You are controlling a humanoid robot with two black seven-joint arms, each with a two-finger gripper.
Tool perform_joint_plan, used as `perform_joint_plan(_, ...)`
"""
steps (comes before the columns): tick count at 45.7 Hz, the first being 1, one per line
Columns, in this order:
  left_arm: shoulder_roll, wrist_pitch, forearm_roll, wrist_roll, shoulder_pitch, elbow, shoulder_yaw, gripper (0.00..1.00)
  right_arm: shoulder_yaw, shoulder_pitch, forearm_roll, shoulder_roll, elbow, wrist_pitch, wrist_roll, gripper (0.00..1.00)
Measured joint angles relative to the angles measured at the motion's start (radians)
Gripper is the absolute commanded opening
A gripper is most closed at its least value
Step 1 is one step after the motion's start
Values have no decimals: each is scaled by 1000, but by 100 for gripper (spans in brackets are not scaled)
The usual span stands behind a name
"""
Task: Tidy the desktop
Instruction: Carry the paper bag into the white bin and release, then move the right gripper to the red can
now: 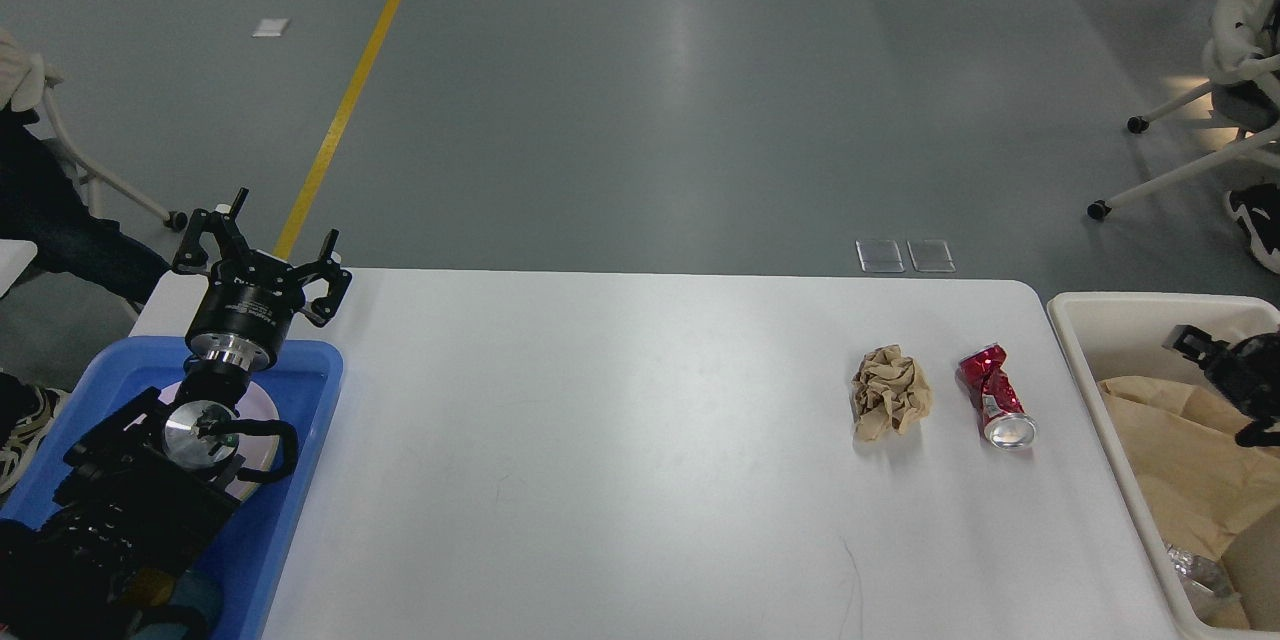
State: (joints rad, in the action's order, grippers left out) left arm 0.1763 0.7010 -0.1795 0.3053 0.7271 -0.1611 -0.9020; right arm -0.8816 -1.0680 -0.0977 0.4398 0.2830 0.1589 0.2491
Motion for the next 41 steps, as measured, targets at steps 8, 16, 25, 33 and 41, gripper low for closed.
perform_joint_plan(8,0,0,0,0,0,0,0,97,-175,-245,2,-50,154,104,1,100)
perform_joint_plan(16,0,0,0,0,0,0,0,97,-310,-512,-5,-114,425,249,0,100)
perform_joint_plan(25,0,0,0,0,0,0,0,97,-320,-811,-17,-145,685,462,-3,100)
perform_joint_plan(33,0,0,0,0,0,0,0,97,-316,-1022,-17,-162,827,612,-4,100)
perform_joint_plan(41,0,0,0,0,0,0,0,97,-317,-1115,-17,-168,876,682,-2,100)
